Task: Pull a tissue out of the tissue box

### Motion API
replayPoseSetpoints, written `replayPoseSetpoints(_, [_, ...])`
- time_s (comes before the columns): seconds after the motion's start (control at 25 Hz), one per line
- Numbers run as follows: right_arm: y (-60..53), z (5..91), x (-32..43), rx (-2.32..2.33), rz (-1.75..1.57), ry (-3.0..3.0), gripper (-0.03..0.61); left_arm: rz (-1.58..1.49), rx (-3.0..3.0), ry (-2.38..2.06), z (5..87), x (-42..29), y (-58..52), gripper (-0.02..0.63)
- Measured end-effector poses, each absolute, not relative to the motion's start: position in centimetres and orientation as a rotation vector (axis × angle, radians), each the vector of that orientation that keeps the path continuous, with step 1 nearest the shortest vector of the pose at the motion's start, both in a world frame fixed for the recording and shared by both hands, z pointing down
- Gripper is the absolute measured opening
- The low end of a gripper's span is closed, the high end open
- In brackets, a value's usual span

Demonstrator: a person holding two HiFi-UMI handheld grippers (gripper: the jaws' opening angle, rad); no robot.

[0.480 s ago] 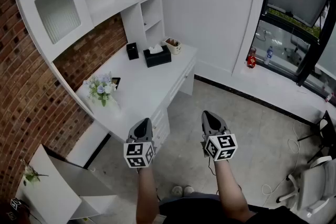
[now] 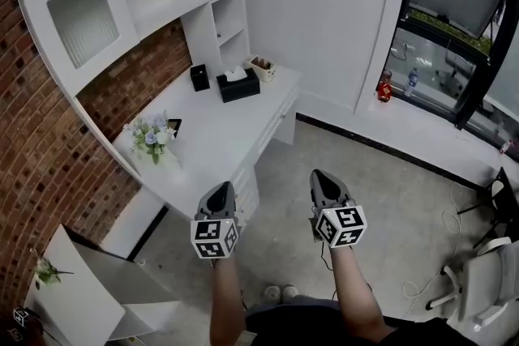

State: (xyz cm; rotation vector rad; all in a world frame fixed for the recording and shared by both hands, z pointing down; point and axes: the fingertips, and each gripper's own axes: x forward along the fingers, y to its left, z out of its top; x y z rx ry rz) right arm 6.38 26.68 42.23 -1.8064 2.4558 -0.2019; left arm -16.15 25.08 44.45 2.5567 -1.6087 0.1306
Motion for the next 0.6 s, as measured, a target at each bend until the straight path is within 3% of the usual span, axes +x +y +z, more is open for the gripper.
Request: replayPoseSetpoints(0.6, [26.4,43.2,5.8,-1.781,-0.257,2.457,-0.003,0.158,2.559,-1.549,46.0,-16.0,25.4,0.011])
